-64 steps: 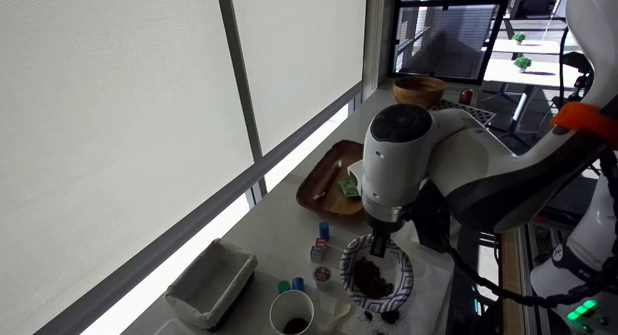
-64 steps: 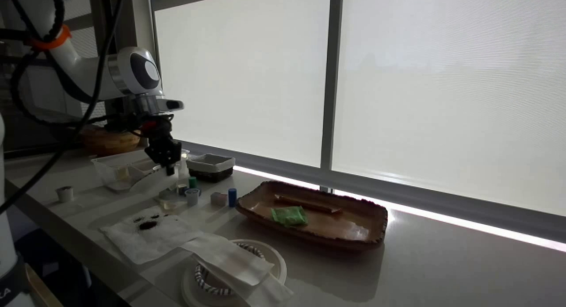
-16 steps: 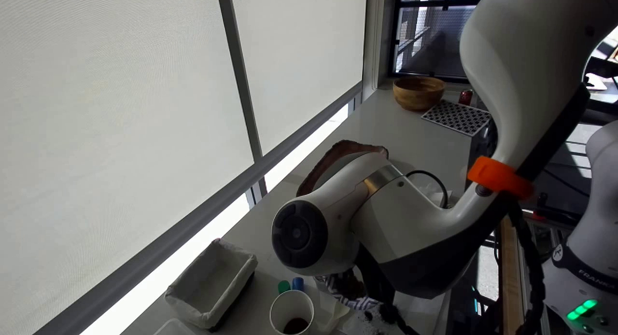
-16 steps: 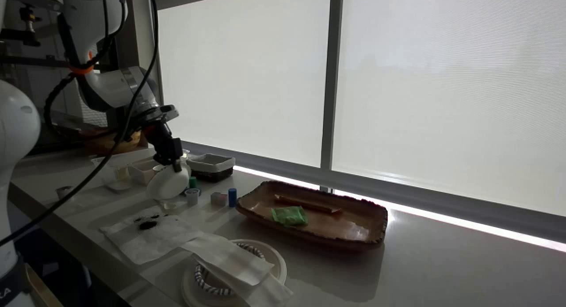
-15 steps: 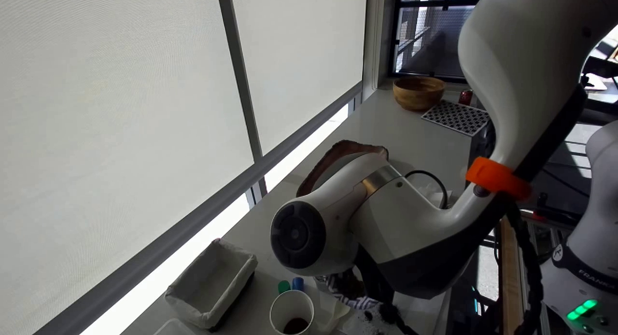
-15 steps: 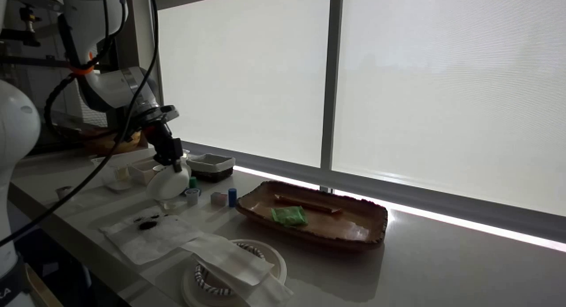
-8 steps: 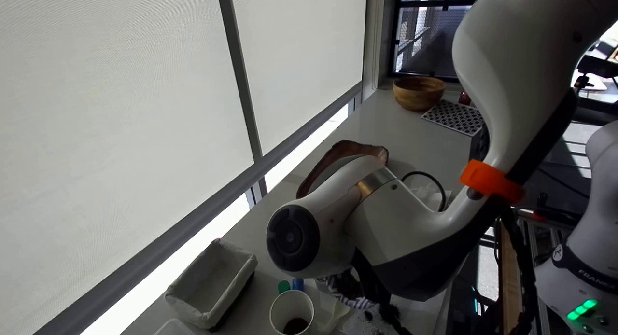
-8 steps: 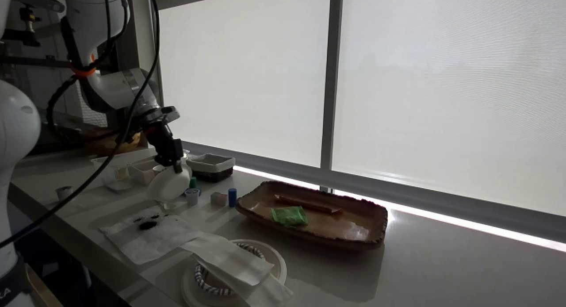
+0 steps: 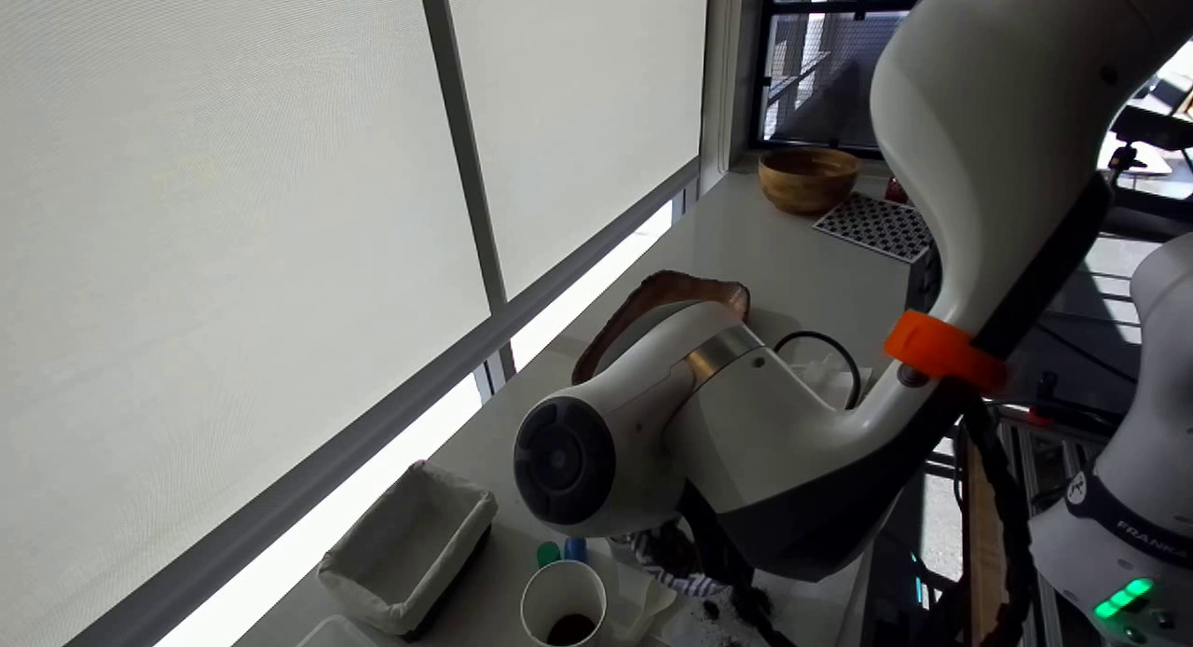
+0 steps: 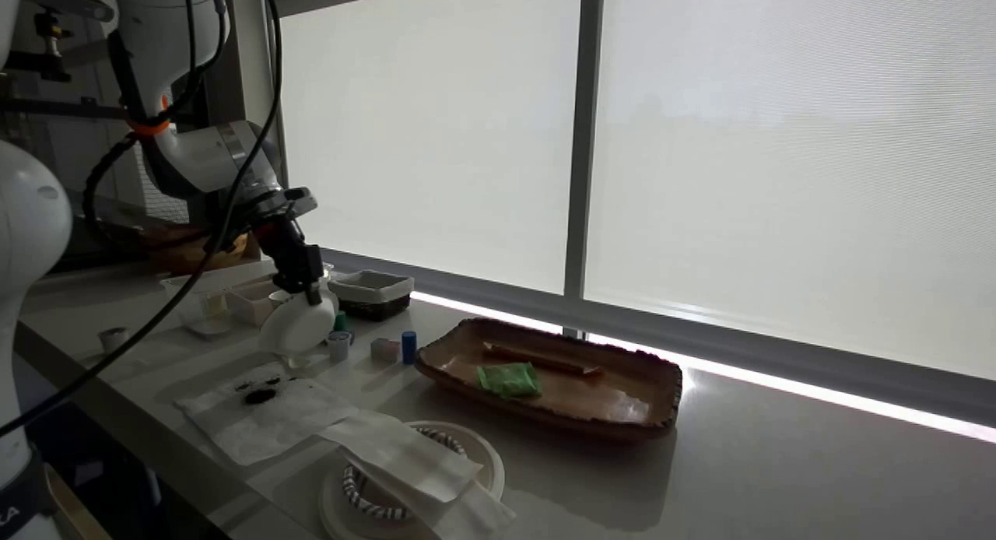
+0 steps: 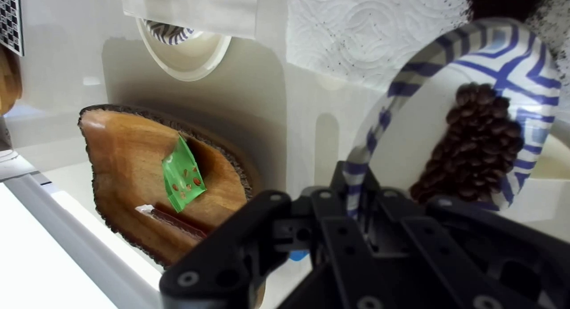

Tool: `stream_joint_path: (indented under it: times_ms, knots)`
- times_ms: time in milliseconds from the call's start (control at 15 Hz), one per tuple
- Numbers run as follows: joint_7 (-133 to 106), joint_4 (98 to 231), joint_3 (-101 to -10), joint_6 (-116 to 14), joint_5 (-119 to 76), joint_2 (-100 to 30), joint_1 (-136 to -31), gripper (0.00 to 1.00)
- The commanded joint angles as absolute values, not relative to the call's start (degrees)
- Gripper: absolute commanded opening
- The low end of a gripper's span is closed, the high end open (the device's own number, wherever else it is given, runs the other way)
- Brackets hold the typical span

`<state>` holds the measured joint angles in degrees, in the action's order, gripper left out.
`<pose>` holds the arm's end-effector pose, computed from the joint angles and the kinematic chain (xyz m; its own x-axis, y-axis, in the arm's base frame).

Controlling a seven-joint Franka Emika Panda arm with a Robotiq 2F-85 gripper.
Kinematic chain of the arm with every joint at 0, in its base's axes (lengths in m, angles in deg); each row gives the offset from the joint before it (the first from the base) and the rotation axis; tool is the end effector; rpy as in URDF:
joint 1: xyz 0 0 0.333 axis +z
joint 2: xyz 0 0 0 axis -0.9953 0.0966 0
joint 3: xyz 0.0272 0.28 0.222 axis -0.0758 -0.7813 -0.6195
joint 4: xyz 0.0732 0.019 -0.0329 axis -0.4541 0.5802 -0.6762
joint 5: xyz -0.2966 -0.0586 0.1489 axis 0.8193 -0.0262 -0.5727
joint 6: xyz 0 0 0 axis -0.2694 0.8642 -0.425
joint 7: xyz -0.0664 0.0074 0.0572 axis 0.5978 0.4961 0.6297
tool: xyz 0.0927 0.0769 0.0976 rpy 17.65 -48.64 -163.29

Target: Pour the contents from the bowl onto the white paper towel

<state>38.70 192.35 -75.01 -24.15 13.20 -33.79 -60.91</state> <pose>0.4218 0.2431 0.2961 0.9977 0.0678 -0.0038 0.0549 -0.7733 0.6317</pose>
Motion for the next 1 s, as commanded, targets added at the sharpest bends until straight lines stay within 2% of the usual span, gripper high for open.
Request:
stream_joint_path:
  times_ms: [0,467,667,933]
  knots:
    - [39.55,190.69,-74.48,-20.72,13.41,-32.53,-59.49,0.01]
    - [40.0,187.75,-74.64,-14.2,13.53,-30.69,-58.16,0.01]
    - [39.18,188.14,-74.94,-18.28,13.62,-30.97,-58.66,0.01]
    - [39.64,187.16,-74.67,-15.9,13.05,-30.16,-58.13,0.01]
